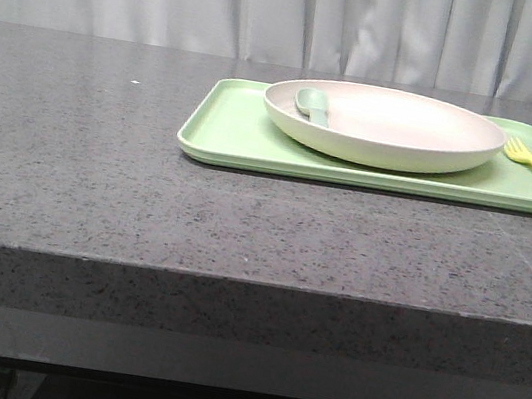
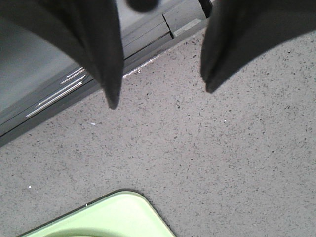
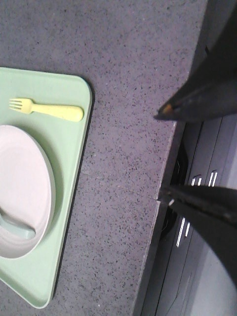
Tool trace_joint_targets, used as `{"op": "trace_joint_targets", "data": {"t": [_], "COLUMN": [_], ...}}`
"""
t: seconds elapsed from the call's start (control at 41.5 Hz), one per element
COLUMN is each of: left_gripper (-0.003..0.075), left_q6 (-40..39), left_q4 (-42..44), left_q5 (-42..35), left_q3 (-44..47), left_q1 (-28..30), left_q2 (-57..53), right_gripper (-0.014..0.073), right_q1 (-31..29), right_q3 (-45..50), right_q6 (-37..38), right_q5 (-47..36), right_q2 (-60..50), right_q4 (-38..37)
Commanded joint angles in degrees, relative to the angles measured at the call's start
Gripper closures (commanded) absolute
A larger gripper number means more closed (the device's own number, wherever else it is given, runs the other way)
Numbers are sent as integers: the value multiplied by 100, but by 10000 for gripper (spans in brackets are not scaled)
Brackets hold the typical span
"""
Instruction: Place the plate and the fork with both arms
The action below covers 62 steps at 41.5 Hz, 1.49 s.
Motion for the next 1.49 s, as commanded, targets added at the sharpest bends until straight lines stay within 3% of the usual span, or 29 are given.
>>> {"op": "trace_joint_targets", "data": {"t": [0.0, 0.168, 0.939, 1.131, 1.468], "left_gripper": [514, 731, 738, 738, 738], "left_q6": [-12, -12, -12, -12, -12], "left_q4": [-7, -7, -22, 272, 266], "left_q5": [-370, -370, -466, -1469, -4367], "left_q3": [-149, -149, -35, 802, 3429], "left_q1": [-10, -10, -2, 646, 2200], "left_q2": [17, 17, -92, -832, -3016], "right_gripper": [432, 648, 662, 662, 662], "right_q1": [10, 10, 10, 10, 10], "right_q3": [-113, -113, -113, -113, -113], "right_q6": [0, 0, 0, 0, 0], "right_q5": [-459, -489, -512, -514, -514], "right_q2": [35, 35, 35, 35, 35], "right_q4": [-22, -22, -16, -16, -16]}}
